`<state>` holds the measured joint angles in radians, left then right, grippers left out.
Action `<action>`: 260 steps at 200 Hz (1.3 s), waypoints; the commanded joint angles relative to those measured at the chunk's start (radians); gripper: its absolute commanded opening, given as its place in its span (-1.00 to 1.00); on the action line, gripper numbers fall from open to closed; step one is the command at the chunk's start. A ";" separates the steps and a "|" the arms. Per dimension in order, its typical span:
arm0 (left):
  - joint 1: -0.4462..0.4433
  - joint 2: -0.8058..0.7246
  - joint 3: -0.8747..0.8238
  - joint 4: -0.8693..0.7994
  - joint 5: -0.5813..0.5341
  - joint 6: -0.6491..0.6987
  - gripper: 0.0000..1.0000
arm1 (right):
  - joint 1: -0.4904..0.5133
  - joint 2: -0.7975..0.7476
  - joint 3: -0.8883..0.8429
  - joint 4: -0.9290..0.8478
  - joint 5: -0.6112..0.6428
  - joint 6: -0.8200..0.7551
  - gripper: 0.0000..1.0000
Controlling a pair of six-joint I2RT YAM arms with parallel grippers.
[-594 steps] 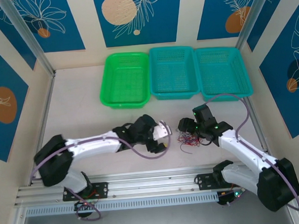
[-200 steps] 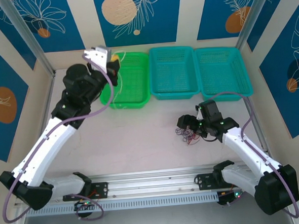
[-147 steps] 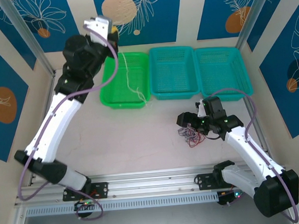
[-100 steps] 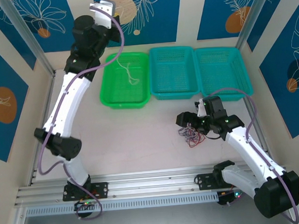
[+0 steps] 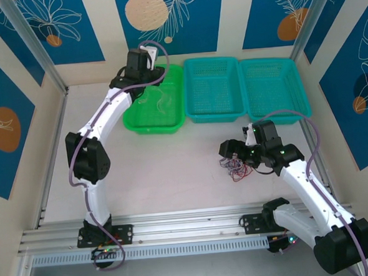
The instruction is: Untangle the cables
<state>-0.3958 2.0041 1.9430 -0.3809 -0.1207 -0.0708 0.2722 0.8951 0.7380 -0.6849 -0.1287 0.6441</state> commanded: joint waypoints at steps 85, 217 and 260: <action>-0.090 -0.549 -0.552 0.306 0.214 -0.202 0.52 | -0.234 0.117 -0.095 0.027 0.032 0.080 0.88; -0.459 -0.522 -1.033 0.476 0.204 -0.524 0.43 | 0.018 0.391 -0.098 0.237 0.005 -0.033 -0.55; -0.457 -0.429 -1.049 0.466 0.241 -0.666 0.38 | 0.127 0.426 -0.069 0.242 0.066 -0.041 -0.96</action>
<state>-0.8494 1.5356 0.8963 0.0566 0.0792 -0.6109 0.3527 1.2953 0.6395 -0.4446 -0.0975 0.6125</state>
